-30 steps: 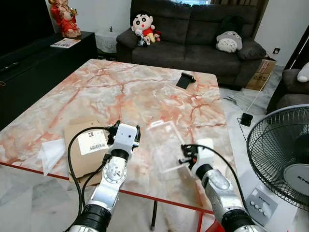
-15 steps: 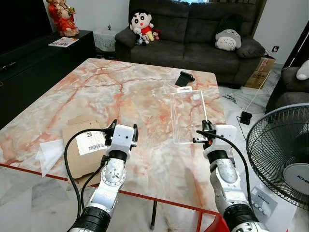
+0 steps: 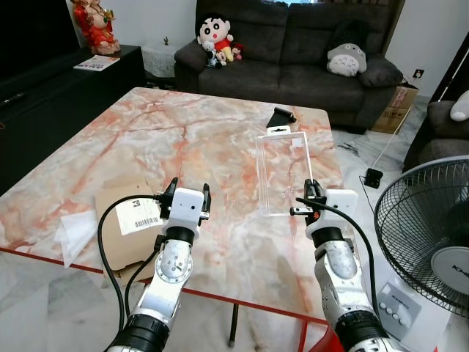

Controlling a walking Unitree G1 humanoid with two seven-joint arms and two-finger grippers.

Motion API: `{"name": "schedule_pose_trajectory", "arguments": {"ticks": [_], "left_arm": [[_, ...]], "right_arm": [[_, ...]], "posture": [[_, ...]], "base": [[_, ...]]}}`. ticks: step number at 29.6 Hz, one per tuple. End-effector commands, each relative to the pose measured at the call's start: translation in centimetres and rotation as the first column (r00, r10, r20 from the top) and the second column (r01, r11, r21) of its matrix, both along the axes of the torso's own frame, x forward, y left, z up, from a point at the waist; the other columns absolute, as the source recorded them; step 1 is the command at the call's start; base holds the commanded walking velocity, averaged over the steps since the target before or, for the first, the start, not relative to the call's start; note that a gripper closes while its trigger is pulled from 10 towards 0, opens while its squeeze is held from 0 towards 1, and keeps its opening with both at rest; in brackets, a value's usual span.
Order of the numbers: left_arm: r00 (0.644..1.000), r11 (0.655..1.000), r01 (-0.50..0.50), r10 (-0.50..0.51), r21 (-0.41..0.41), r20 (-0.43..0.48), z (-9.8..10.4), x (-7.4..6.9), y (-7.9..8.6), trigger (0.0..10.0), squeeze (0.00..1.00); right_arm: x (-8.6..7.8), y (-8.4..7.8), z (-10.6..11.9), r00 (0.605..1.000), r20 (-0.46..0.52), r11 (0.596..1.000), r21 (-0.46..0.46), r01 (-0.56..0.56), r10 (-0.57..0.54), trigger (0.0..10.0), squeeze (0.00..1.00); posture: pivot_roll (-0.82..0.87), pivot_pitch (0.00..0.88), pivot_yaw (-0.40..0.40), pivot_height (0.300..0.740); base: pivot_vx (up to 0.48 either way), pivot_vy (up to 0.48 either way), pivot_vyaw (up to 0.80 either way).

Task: Picking trash to rubbish bin

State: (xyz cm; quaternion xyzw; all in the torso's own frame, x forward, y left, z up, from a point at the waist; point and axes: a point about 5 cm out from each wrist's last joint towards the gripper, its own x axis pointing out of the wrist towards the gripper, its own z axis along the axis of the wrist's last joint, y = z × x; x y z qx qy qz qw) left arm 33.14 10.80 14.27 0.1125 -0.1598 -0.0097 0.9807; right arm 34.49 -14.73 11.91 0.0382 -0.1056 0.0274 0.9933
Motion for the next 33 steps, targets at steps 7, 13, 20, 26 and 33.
{"name": "schedule_pose_trajectory", "arguments": {"ticks": [7, 13, 20, 26, 33], "left_arm": [[0.999, 1.0, 0.007, -0.007, -0.01, 0.031, 0.4, -0.2, -0.4, 10.0, 0.0], [0.999, 1.0, 0.01, -0.01, -0.007, 0.031, 0.4, -0.2, -0.4, 10.0, 0.0], [0.999, 1.0, 0.012, -0.011, -0.007, 0.031, 0.4, -0.1, -0.4, 10.0, 0.0], [1.0, 1.0, 0.002, -0.002, -0.003, -0.004, -0.4, -0.1, -0.1, 10.0, 0.0], [0.967, 0.999, -0.022, 0.029, 0.031, -0.253, -5.8, -0.7, 1.7, 10.0, 0.0]], "right_arm": [[0.2, -0.2, 0.5, 1.0, 0.022, 1.0, 0.0, 0.003, -0.003, 10.0, 0.0], [0.1, -0.3, 0.6, 1.0, 0.024, 1.0, 0.006, 0.003, -0.003, 10.0, 0.0], [0.0, -0.5, 0.3, 1.0, 0.013, 1.0, 0.011, 0.009, -0.01, 10.0, 0.0], [-0.2, -1.5, -0.8, 0.999, -0.045, 0.999, 0.033, 0.023, -0.022, 10.0, 0.0], [-1.6, -4.8, -5.4, 0.956, -0.284, 0.993, 0.064, 0.096, -0.074, 10.0, 0.0]], "posture": [[-0.09, 0.0, -0.073, 0.74], [-0.09, 0.0, -0.07, 0.74], [-0.09, 0.0, -0.07, 0.74], [-0.09, 0.0, -0.074, 0.74], [-0.08, 0.003, -0.078, 0.74]], "base": [[-0.302, 0.0, 0.0], [-0.288, 0.0, 0.0], [-0.268, 0.0, 0.0], [-0.214, 0.0, 0.0], [0.0, 0.0, 0.0]]}}
